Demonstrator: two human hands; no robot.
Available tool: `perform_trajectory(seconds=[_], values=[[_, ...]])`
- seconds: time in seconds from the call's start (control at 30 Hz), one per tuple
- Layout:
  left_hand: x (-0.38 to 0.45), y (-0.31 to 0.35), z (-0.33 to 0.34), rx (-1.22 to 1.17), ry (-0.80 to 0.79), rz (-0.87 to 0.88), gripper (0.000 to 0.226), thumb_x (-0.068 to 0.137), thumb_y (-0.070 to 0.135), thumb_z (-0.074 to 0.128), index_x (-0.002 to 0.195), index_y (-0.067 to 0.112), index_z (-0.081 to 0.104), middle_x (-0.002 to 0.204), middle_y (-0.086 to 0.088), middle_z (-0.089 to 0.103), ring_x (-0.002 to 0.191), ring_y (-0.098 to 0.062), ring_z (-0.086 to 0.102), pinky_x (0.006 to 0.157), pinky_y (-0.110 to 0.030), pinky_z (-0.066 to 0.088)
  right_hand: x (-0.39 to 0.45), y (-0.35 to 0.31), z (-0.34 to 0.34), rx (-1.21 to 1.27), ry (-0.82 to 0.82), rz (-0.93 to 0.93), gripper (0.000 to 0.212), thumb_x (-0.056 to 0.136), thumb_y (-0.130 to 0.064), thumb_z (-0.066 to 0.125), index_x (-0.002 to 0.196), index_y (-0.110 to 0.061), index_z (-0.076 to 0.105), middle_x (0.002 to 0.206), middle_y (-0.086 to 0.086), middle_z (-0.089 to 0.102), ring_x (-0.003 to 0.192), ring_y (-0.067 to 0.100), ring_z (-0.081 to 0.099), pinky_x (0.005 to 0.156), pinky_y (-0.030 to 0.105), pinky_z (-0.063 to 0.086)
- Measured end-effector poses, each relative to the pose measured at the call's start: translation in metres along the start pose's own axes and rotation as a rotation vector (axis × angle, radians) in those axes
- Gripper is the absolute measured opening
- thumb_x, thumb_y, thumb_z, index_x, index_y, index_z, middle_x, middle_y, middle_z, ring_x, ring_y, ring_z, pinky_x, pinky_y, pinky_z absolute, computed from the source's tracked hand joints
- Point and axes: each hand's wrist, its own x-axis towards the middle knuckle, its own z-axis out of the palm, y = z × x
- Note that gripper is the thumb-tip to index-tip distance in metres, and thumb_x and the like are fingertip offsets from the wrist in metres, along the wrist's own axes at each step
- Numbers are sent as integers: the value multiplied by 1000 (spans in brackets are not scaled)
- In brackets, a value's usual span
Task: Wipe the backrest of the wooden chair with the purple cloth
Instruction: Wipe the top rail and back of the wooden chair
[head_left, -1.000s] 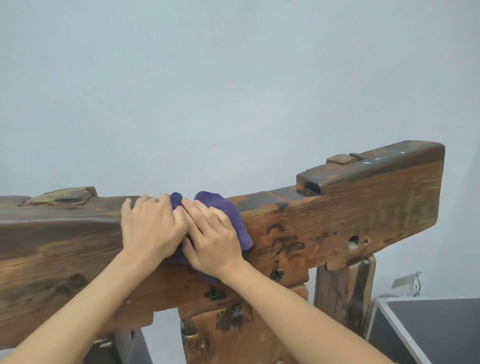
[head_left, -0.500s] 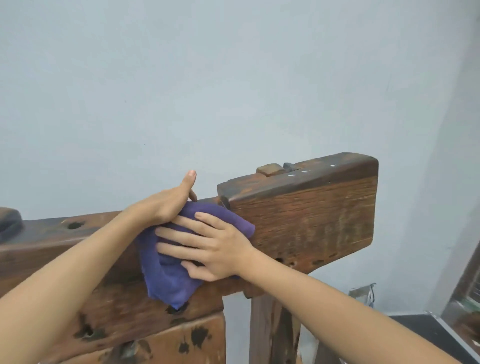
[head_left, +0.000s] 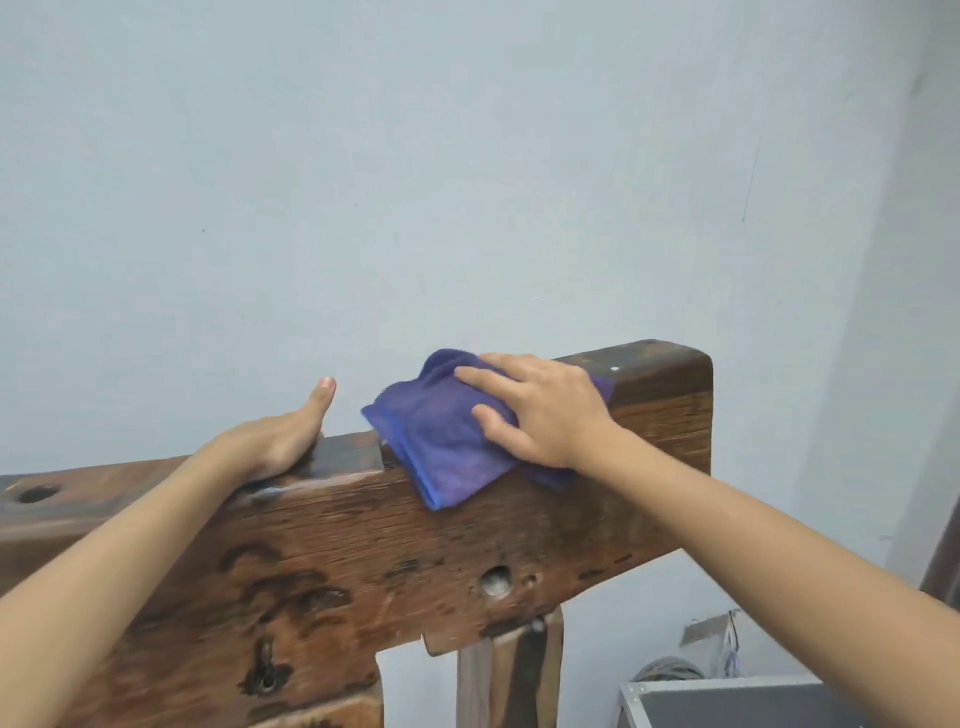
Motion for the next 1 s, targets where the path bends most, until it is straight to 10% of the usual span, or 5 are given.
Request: perform_trajectory(seconds=[0.23, 0.4, 0.57, 0.83, 1.0], values=[[-2, 3, 1, 153, 42, -23, 108, 84, 79, -11, 143, 15, 54, 156, -13, 45, 141, -34, 42, 111, -43, 28, 9, 156, -41, 52, -536, 613, 42, 98, -43, 36, 132, -52, 60, 147, -8, 58, 132, 27, 52, 109, 46, 42], [-1, 1, 2, 193, 43, -22, 100, 89, 76, -7, 139, 17, 55, 153, -9, 48, 138, -29, 45, 110, -42, 31, -1, 195, -30, 569, -432, 894, 36, 98, -32, 46, 125, -35, 69, 140, -5, 61, 124, 19, 57, 106, 36, 41], [4, 4, 2, 235, 24, -27, 94, 90, 78, 2, 147, 19, 48, 158, -5, 43, 143, -28, 41, 114, -44, 31, -39, 197, -24, 809, -179, 1234, 39, 88, -47, 45, 82, -16, 68, 92, 13, 72, 81, 27, 65, 80, 43, 47], [4, 3, 5, 260, 63, 10, 56, 96, 67, 30, 102, 20, 61, 133, -11, 64, 112, -30, 58, 104, -44, 44, -63, 146, -30, 185, -3, 981, 50, 103, -36, 18, 97, -8, 59, 118, 20, 63, 109, 40, 56, 87, 45, 42], [-7, 8, 5, 243, 90, -20, 65, 98, 60, 32, 129, 11, 60, 141, -15, 58, 126, -33, 54, 102, -41, 43, -50, 110, -23, 120, -31, 864, 46, 103, -35, 26, 117, -15, 64, 142, 12, 53, 133, 34, 42, 111, 50, 35]])
